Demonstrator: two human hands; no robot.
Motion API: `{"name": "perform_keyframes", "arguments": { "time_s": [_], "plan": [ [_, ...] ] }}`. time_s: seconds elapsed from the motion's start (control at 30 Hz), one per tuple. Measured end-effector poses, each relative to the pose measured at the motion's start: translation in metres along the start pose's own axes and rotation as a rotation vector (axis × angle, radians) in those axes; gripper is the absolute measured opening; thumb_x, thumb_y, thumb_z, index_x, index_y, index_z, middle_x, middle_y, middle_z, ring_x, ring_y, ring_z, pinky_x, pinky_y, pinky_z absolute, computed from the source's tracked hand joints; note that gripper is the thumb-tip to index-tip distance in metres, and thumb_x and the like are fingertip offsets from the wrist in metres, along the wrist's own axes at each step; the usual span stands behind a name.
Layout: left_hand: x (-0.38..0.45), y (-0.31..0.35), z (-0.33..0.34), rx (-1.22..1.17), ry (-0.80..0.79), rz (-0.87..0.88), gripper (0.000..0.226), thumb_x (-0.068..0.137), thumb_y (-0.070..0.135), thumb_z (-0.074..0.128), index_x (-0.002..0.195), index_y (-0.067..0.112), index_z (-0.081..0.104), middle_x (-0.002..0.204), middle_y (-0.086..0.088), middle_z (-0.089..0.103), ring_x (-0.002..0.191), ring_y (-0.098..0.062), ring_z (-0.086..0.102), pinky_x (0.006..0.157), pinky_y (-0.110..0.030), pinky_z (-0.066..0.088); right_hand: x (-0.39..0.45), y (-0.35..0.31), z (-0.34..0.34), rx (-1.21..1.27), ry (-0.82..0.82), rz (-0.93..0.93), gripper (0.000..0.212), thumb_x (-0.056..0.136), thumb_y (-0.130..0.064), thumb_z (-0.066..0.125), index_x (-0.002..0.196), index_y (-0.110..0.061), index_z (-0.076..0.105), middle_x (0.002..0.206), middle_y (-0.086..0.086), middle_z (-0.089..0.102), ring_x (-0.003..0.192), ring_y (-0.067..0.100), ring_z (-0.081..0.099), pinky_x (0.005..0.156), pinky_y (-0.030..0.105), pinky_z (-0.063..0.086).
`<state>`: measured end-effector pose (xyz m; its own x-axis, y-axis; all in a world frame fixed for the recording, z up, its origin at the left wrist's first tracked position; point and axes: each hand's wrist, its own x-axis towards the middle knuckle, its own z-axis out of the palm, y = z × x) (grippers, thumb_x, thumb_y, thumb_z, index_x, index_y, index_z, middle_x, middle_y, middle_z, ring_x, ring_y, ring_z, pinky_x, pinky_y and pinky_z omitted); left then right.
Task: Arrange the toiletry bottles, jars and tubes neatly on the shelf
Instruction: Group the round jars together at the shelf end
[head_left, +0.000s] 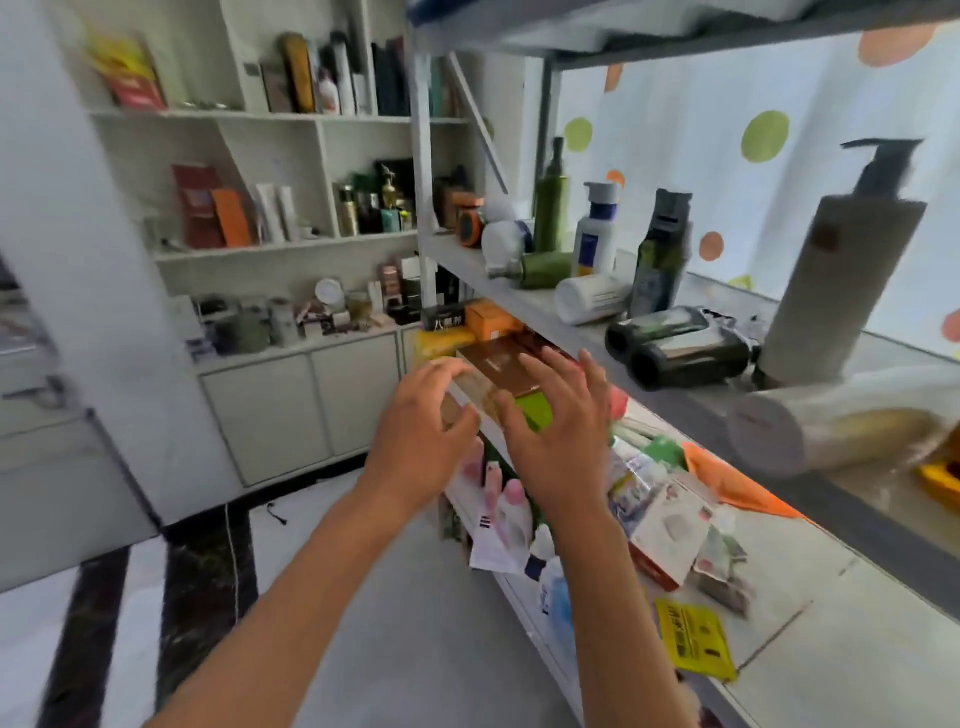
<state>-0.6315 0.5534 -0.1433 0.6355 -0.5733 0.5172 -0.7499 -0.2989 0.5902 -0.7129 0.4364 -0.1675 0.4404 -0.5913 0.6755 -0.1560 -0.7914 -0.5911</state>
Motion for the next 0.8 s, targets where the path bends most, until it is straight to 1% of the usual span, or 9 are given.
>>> {"name": "perform_keyframes", "arguments": {
  "time_s": [0.1, 0.13, 0.23, 0.3, 0.37, 0.43, 0.57, 0.63, 0.8],
  "plan": [
    [0.044, -0.033, -0.008, 0.074, 0.012, -0.017, 0.036, 0.089, 0.019, 0.059, 0.126, 0.02, 0.056, 0.128, 0.004, 0.053, 0.122, -0.011, 0.043, 0.105, -0.027, 0.035, 0.038, -0.003, 0.042, 0.018, -0.07, 0.004, 0.043, 0.086, -0.039, 0.065, 0.127, -0.026, 0.063, 0.143, -0.003, 0.05, 0.144, 0.02, 0.021, 0.119, 0.045, 0.017],
    [0.055, -0.044, -0.011, 0.085, 0.011, -0.028, 0.037, 0.089, 0.02, 0.059, 0.126, 0.02, 0.056, 0.13, 0.003, 0.053, 0.124, -0.012, 0.042, 0.106, -0.028, 0.034, 0.047, -0.003, 0.054, 0.014, -0.093, 0.003, 0.042, 0.087, -0.039, 0.065, 0.127, -0.027, 0.062, 0.144, -0.003, 0.049, 0.144, 0.019, 0.02, 0.119, 0.045, 0.017],
    [0.096, -0.083, -0.018, 0.094, 0.008, -0.027, 0.036, 0.089, 0.02, 0.06, 0.126, 0.021, 0.056, 0.131, 0.003, 0.053, 0.124, -0.013, 0.043, 0.101, -0.022, 0.029, 0.08, -0.004, 0.097, -0.027, -0.138, -0.025, 0.042, 0.088, -0.044, 0.062, 0.128, -0.032, 0.06, 0.146, -0.005, 0.047, 0.144, 0.018, 0.018, 0.118, 0.048, 0.018],
    [0.123, -0.108, -0.02, 0.1, 0.009, -0.021, 0.036, 0.089, 0.02, 0.06, 0.125, 0.021, 0.056, 0.13, 0.004, 0.053, 0.123, -0.012, 0.043, 0.098, -0.02, 0.029, 0.099, -0.005, 0.123, -0.053, -0.148, -0.037, 0.044, 0.088, -0.042, 0.064, 0.13, -0.033, 0.058, 0.146, -0.005, 0.046, 0.144, 0.016, 0.017, 0.12, 0.046, 0.016],
    [0.151, -0.137, -0.024, 0.087, 0.024, -0.008, 0.037, 0.089, 0.021, 0.06, 0.126, 0.022, 0.055, 0.132, 0.005, 0.052, 0.125, -0.011, 0.043, 0.101, -0.02, 0.029, 0.12, -0.007, 0.152, -0.076, -0.154, -0.044, 0.044, 0.088, -0.04, 0.064, 0.131, -0.033, 0.058, 0.146, -0.006, 0.046, 0.143, 0.014, 0.017, 0.12, 0.043, 0.014],
    [0.18, -0.167, -0.027, 0.063, 0.025, 0.023, 0.037, 0.09, 0.021, 0.059, 0.127, 0.022, 0.055, 0.133, 0.006, 0.051, 0.127, -0.011, 0.042, 0.104, -0.022, 0.03, 0.141, -0.009, 0.185, -0.113, -0.159, -0.044, 0.045, 0.088, -0.042, 0.063, 0.132, -0.032, 0.057, 0.145, -0.007, 0.046, 0.143, 0.012, 0.017, 0.12, 0.043, 0.015],
    [0.237, -0.221, -0.037, -0.01, 0.007, 0.101, 0.036, 0.092, 0.022, 0.057, 0.128, 0.021, 0.055, 0.131, 0.007, 0.051, 0.123, -0.008, 0.043, 0.103, -0.023, 0.033, 0.179, -0.014, 0.247, -0.17, -0.116, -0.038, 0.044, 0.088, -0.039, 0.064, 0.13, -0.029, 0.058, 0.142, -0.005, 0.049, 0.142, 0.017, 0.02, 0.119, 0.043, 0.018],
    [0.266, -0.245, -0.04, -0.06, -0.008, 0.117, 0.035, 0.092, 0.023, 0.056, 0.127, 0.022, 0.054, 0.129, 0.008, 0.052, 0.117, -0.005, 0.044, 0.099, -0.021, 0.035, 0.198, -0.017, 0.271, -0.196, -0.085, 0.015, 0.043, 0.088, -0.039, 0.064, 0.129, -0.03, 0.059, 0.142, -0.006, 0.048, 0.142, 0.015, 0.019, 0.118, 0.042, 0.017],
    [0.341, -0.297, -0.036, -0.153, -0.101, 0.146, 0.037, 0.093, 0.026, 0.056, 0.13, 0.026, 0.052, 0.134, 0.01, 0.047, 0.118, -0.001, 0.041, 0.094, -0.016, 0.028, 0.248, -0.02, 0.323, -0.284, -0.007, 0.137, 0.045, 0.088, -0.042, 0.061, 0.132, -0.034, 0.055, 0.148, -0.008, 0.043, 0.144, 0.013, 0.016, 0.119, 0.041, 0.014]
  ]
}}
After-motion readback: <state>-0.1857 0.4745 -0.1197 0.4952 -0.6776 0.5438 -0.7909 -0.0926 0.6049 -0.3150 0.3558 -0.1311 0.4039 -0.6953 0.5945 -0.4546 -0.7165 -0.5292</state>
